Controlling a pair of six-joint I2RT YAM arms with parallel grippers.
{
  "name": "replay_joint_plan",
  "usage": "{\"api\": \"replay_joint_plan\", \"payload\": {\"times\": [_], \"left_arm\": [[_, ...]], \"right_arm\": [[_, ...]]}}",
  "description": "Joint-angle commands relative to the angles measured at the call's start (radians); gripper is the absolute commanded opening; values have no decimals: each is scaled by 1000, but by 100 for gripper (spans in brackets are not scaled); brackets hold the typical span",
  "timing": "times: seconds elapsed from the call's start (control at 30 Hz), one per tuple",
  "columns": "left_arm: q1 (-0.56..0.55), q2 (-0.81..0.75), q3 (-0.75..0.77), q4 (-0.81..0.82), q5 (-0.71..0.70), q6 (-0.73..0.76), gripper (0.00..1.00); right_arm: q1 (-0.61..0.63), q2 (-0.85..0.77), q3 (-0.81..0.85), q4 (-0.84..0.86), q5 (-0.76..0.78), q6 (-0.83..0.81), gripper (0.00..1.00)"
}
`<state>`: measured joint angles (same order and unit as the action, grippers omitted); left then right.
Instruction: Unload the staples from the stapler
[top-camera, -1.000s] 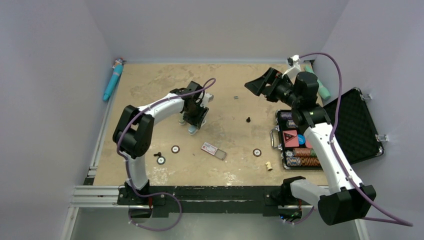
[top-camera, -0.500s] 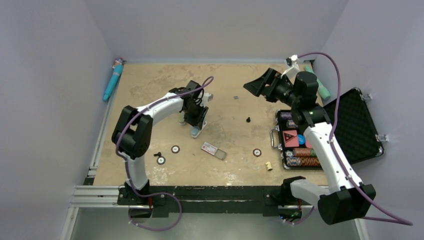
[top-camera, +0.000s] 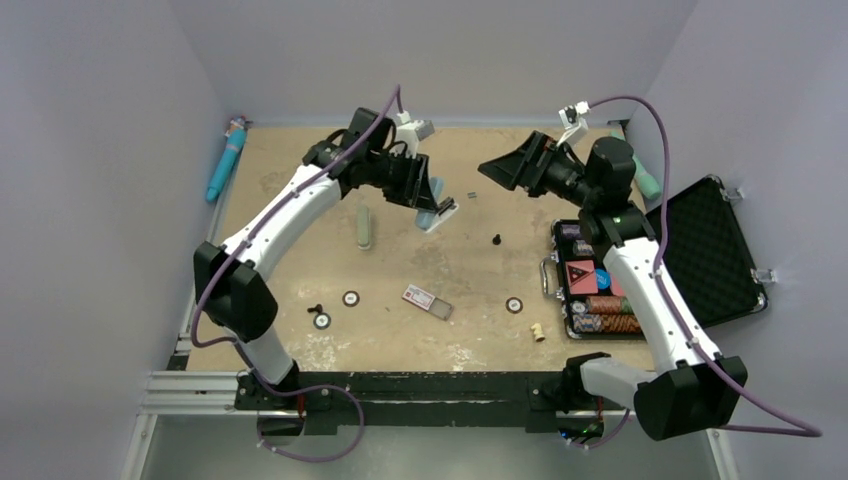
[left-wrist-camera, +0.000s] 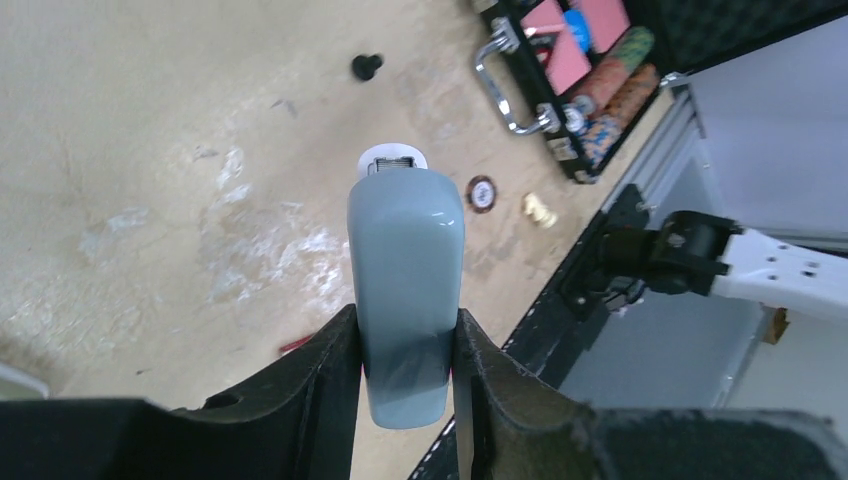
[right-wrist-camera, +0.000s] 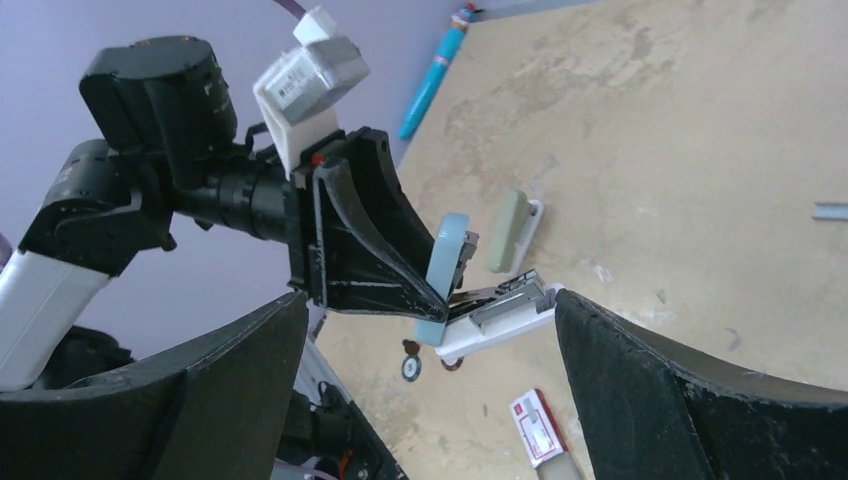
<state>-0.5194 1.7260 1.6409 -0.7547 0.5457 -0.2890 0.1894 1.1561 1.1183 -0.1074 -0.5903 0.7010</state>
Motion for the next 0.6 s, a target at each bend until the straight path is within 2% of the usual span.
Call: {"api": "replay_joint_plan", "payload": {"times": [0.0,0.1,0.3,0.43,0.57], "left_arm": [[4,-80,114,-11,117,-86,0],[9,-108,146,11,129,-134,0],[31,-143,207,69,167,-243,0],[41,-158,264,98,193,-298,0],[64,-176,283,158,227,-372,0]], "right_arm": [[2,-3,29,165,-155,64,98],[1,-7,-4,280,-216,132,97],[1,-50,-52,427,-232,205,98],[2,-61,-116,640,-262,355,98],[1,-47,-85,649,-240,374,98]]}}
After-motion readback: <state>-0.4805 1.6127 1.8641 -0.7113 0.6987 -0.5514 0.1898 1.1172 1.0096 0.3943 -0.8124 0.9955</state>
